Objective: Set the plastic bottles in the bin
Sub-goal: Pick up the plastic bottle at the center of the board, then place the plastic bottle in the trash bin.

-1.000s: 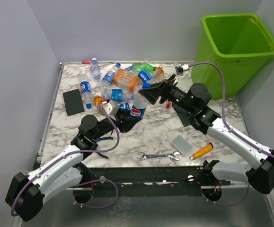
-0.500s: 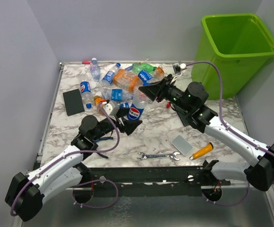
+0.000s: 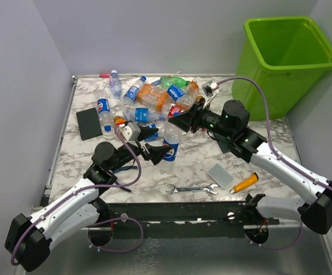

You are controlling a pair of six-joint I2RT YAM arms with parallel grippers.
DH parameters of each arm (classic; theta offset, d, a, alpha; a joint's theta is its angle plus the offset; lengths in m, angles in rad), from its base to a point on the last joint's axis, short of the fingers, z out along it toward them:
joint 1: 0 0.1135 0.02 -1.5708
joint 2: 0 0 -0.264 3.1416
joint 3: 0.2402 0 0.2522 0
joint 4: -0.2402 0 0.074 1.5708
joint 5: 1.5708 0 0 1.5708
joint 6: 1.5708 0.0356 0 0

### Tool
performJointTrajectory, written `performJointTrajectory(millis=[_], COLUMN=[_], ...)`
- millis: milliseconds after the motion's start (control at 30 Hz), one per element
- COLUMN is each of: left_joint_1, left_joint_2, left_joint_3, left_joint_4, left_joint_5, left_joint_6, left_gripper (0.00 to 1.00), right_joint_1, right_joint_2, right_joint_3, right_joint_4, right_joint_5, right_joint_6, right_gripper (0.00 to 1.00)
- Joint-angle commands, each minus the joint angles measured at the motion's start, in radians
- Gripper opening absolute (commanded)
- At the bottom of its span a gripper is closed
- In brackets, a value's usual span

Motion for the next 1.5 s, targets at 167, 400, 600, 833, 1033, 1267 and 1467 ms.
performJointTrajectory(millis=[167, 400, 600, 833, 1033, 1267, 1467], left_joint_1=[-0.003, -0.003, -0.003, -0.003, -0.003, -0.003, -0.002], left_joint_2=[-0.113, -0.211, -0.213, -0.212, -0.235, -0.277, -0.275], left_joint_3=[-0.037, -0.061, -0.047, -0.044, -0.045, -0.058, -0.056], left_joint_4=[0.004, -0.015, -0.062, -0.069, -0.069, -0.074, -0.077], left_joint_5=[-0.193, -0.398, -0.498, -0.523, -0.557, -0.616, -0.629], left_joint_6=[0.022, 0.056, 0.066, 0.041, 0.034, 0.03, 0.037], left_gripper=[0.99, 0.99, 0.99, 0.99, 0.99, 0.99, 0.99], right_joint_1=[0.004, 0.004, 0.003, 0.002, -0.062, -0.259, -0.369], right_joint_2=[-0.143, -0.168, -0.226, -0.043, 0.265, 0.307, 0.284], right_joint_3=[0.239, 0.53, 0.585, 0.682, 0.991, 1.028, 0.968], right_joint_4=[-0.409, -0.584, -0.322, 0.07, 0.091, 0.087, 0.234], right_joint_5=[0.2, 0.61, 0.876, 1.086, 1.11, 1.122, 1.162], right_joint_6=[-0.275, -0.492, -0.615, -0.909, -0.923, -0.694, -0.777], right_gripper=[0.01, 0.0, 0.01, 0.01, 0.01, 0.01, 0.0])
